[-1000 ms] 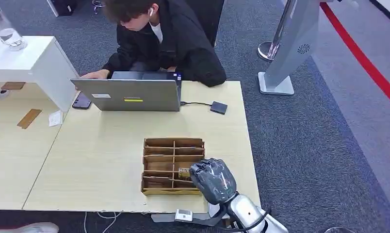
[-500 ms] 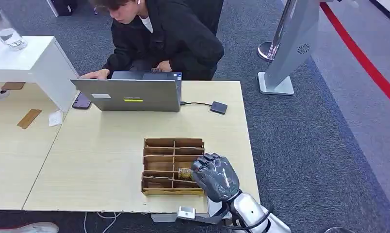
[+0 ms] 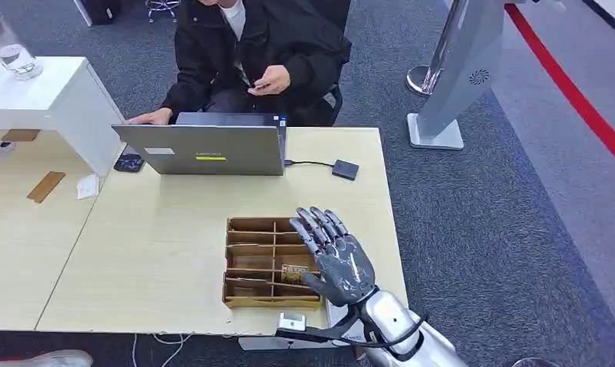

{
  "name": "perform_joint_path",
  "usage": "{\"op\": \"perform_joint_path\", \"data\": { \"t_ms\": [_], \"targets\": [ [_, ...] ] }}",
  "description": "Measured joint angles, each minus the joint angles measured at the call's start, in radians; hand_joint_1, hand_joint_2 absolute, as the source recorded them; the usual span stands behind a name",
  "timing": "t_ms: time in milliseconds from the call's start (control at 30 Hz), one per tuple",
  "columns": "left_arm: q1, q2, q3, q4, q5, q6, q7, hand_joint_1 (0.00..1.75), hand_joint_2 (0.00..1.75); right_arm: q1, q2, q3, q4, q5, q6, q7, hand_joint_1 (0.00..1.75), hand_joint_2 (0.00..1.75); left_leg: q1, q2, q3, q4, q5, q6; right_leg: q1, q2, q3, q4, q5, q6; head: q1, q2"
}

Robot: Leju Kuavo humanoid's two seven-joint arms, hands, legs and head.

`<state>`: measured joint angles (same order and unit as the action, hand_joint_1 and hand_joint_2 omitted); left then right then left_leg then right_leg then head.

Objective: Pass the card to the sensor for recognition and then transmit it.

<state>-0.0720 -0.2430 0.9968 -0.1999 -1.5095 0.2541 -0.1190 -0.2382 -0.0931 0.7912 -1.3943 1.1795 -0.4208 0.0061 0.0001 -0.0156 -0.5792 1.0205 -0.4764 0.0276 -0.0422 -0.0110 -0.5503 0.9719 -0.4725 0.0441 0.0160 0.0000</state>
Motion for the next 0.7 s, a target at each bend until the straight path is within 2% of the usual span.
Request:
{"op": "perform_joint_path", "data": {
  "t_ms": [467,700],
  "targets": [
    [0.000,0.000,0.000,0.000,-0.002,0.000,0.000,0.00,0.00,-0.006,0.003,0.000,0.008,0.000,0.002,0.000,0.00,1.75,0.000,0.000,0.000,0.000,0.000,0.000,0.000,0.000,0.000,0.000,0.000,0.000,0.000,0.000],
    [-0.001,0.000,-0.009,0.000,-0.014,-0.010,0.000,0.00,0.00,-0.050,0.026,0.004,0.034,-0.007,0.031,-0.002,0.00,1.75,0.000,0.000,0.000,0.000,0.000,0.000,0.000,0.000,0.000,0.000,0.000,0.000,0.000,0.000]
  ]
}}
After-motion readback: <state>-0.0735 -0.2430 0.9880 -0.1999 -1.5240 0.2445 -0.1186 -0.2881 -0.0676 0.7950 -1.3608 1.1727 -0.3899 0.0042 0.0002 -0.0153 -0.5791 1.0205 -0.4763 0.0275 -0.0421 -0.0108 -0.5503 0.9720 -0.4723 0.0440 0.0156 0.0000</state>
